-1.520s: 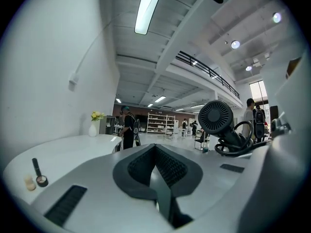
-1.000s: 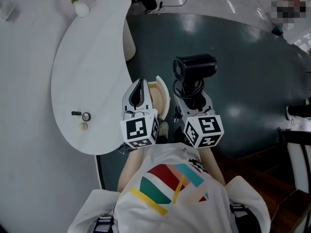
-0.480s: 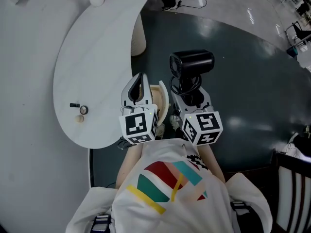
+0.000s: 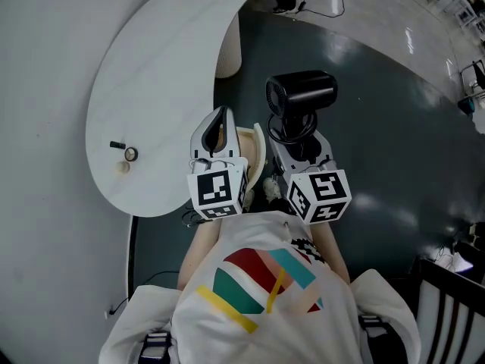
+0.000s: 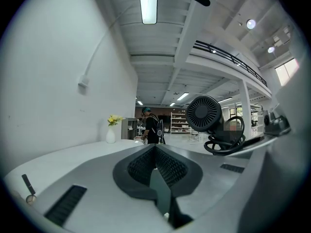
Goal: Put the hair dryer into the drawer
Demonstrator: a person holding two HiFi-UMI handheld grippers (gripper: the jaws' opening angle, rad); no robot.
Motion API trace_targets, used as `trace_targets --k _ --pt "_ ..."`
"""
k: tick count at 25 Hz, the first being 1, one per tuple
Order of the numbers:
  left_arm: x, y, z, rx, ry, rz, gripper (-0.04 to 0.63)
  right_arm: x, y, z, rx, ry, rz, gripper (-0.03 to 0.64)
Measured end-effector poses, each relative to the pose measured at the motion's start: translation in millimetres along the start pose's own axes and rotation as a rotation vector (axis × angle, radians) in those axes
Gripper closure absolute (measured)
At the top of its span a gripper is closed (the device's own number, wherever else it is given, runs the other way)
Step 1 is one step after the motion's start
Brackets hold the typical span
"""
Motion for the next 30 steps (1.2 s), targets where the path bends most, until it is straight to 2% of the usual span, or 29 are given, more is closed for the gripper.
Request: trace_targets --k 10,17,25,30 --pt "2.5 5.6 -25.4 -0.001 0.160 -0.030 0.580 -0.6 10.5 -4.1 0.049 0.152 -0.049 0.396" --pt "73.9 -13.7 -46.8 0.022 0.324 -0.067 0.580 56.7 -2.9 51.0 0.131 0.315 -0.114 0.396" --pt "108.1 -24.9 -83.4 0.034 0.482 -0.085 0.580 100.1 -16.9 69.7 0.191 0.471 -0.164 0.396" --pt "123.0 -31.9 -101.8 0.034 0.533 -0.097 0.579 121.7 -28.1 74.6 0.218 0.533 -0.185 0.396"
Point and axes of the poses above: the fingertips, and each gripper's own axes: z forward along the fingers, x to its left, y out of its top, the point moved 2 cm from there along -z, backward along the fingers, and after that the axes turned 6 degrees about y, right-handed, at the moved point
